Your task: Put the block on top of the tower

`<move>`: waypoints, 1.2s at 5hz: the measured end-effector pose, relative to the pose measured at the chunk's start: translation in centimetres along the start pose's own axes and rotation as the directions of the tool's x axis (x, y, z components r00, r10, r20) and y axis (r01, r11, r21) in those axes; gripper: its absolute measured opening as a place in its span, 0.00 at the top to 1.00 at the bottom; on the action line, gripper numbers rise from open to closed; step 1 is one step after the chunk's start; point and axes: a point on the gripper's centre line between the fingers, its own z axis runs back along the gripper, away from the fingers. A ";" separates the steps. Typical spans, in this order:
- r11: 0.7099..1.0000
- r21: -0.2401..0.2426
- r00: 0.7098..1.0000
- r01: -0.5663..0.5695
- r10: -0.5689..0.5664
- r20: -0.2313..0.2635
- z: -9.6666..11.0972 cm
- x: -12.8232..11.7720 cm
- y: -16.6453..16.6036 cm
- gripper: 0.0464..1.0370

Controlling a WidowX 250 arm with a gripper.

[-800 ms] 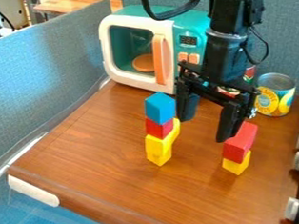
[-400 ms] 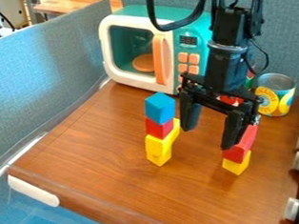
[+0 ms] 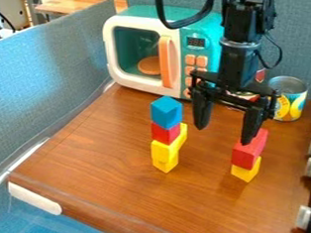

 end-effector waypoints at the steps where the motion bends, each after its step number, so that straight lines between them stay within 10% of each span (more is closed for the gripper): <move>1: 1.000 -0.016 1.000 -0.014 0.014 0.020 -0.6 1.2 -0.3 0.04; 4: 0.995 -0.079 0.996 -0.064 0.059 -0.068 -4.8 4.1 -0.1 0.04; 6: 0.989 -0.075 0.992 -0.124 0.121 -0.044 -4.8 4.6 -0.4 0.04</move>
